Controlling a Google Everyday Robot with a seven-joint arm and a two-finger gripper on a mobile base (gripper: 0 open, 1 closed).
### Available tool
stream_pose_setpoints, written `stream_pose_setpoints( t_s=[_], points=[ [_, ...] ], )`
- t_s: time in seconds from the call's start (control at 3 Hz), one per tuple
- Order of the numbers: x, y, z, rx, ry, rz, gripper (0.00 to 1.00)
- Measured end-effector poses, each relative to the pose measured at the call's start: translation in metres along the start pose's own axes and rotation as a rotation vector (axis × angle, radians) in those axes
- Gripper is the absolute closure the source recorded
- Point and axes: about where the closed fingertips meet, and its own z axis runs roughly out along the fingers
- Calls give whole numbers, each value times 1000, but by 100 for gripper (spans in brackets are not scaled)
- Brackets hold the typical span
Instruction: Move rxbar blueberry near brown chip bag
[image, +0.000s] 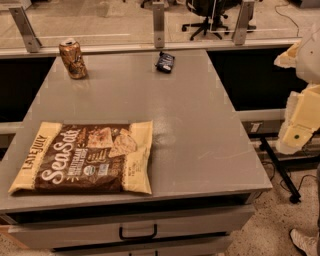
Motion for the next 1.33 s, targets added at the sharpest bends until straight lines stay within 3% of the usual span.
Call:
stream_pose_setpoints(
  t_s=[0.33, 0.67, 1.0, 1.33],
  points=[
    [0, 0, 0, 1, -1, 0, 0],
    [-23, -19, 14, 27, -53, 0, 0],
    [-69, -59, 39, 81, -167, 5, 0],
    [-131, -111, 62, 141, -312, 7, 0]
  ],
)
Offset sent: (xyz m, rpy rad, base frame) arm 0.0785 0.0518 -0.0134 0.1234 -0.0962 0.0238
